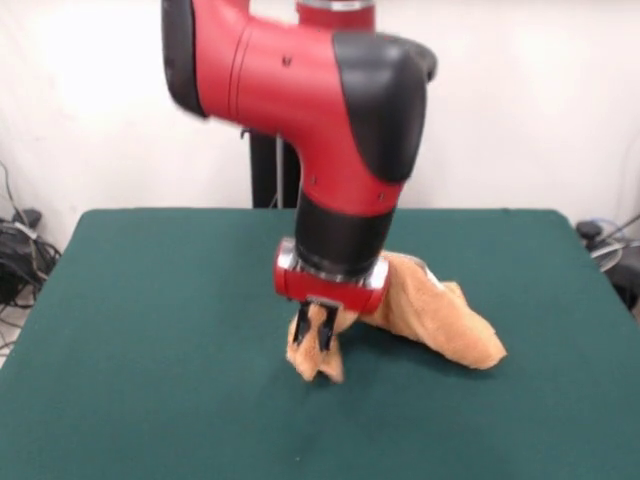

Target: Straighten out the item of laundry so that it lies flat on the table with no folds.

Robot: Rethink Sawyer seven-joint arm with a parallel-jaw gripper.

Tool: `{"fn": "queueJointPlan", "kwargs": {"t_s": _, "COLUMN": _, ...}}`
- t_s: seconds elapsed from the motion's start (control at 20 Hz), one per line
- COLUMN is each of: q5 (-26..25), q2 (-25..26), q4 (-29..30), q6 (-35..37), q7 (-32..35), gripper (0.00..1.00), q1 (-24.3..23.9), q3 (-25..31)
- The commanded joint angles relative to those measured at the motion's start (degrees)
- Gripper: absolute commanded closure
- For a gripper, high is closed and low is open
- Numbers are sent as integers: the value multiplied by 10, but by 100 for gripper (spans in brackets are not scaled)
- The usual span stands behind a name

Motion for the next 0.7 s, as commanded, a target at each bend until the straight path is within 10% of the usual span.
{"fn": "queueJointPlan", "kwargs": {"t_s": 0.05, "q5": -31, "q2": -162, "q4": 18, "q6": 188, "q7": -18, "gripper": 100, "q1": 26, "q3": -6}}
{"fn": "queueJointPlan", "kwargs": {"t_s": 0.7, "q5": -79, "q2": -255, "q4": -29, "q6": 318, "q7": -55, "gripper": 100, "q1": 1, "q3": 0}}
